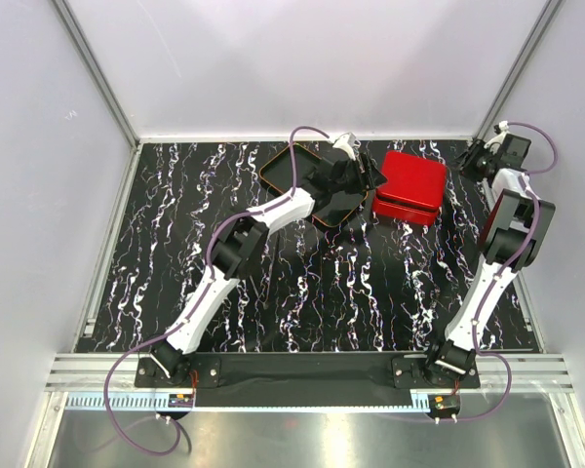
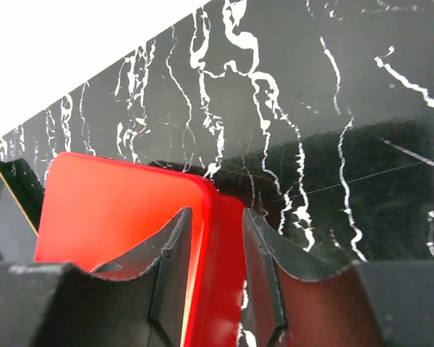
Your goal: Pack the chocolate
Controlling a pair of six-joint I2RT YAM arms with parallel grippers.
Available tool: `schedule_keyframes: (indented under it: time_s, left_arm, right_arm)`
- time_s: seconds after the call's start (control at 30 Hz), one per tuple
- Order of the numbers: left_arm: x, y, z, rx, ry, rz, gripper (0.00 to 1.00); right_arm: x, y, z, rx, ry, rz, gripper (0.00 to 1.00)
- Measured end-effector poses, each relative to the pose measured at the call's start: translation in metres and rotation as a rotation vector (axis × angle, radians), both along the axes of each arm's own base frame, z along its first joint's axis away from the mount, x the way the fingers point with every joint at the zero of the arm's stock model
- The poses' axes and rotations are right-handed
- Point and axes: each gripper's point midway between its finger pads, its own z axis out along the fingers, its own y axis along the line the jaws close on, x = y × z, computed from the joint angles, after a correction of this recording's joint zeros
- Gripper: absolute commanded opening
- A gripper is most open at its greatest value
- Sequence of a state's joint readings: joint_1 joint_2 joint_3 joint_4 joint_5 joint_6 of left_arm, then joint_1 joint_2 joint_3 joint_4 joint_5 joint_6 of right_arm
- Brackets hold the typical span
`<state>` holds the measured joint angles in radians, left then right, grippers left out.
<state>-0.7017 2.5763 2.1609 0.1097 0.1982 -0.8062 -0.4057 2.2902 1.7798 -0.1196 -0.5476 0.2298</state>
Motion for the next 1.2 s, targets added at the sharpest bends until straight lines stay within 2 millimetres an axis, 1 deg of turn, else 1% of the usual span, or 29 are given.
schedule_keyframes:
  time_s: [0.2,0.5,0.67,0.77,0.9,1.0,1.03,1.2]
  left_arm:
    - [0.001,-0.006,-0.001,-0.019,-0.001,-0.001,0.69]
    - [0.002,-0.007,-0.018,-0.024,0.036,0.012,0.68]
    - [0.003,-0.009,-0.023,-0.033,0.055,0.018,0.66]
    - [0.003,-0.009,-0.024,-0.034,0.056,0.019,0.66]
    - [0.004,-0.009,-0.023,-0.035,0.054,0.019,0.66]
    - [0.004,-0.009,-0.023,-0.036,0.053,0.019,0.66]
    - [0.004,-0.009,-0.023,-0.036,0.052,0.019,0.66]
    - [0.004,-0.009,-0.023,-0.036,0.051,0.018,0.67]
  right_arm:
    - [-0.003,0.006,-0.003,0.057,0.037,-0.024,0.43]
    - [-0.006,0.012,-0.004,0.137,0.073,-0.056,0.44]
    - [-0.007,0.015,-0.004,0.16,0.079,-0.056,0.44]
    - [-0.007,0.016,-0.008,0.175,0.089,-0.062,0.44]
    - [-0.008,0.02,-0.018,0.213,0.11,-0.057,0.43]
    - [-0.008,0.023,-0.018,0.228,0.111,-0.05,0.42]
    - [-0.008,0.024,-0.017,0.233,0.11,-0.046,0.41]
    - [-0.007,0.025,-0.015,0.237,0.097,-0.03,0.29]
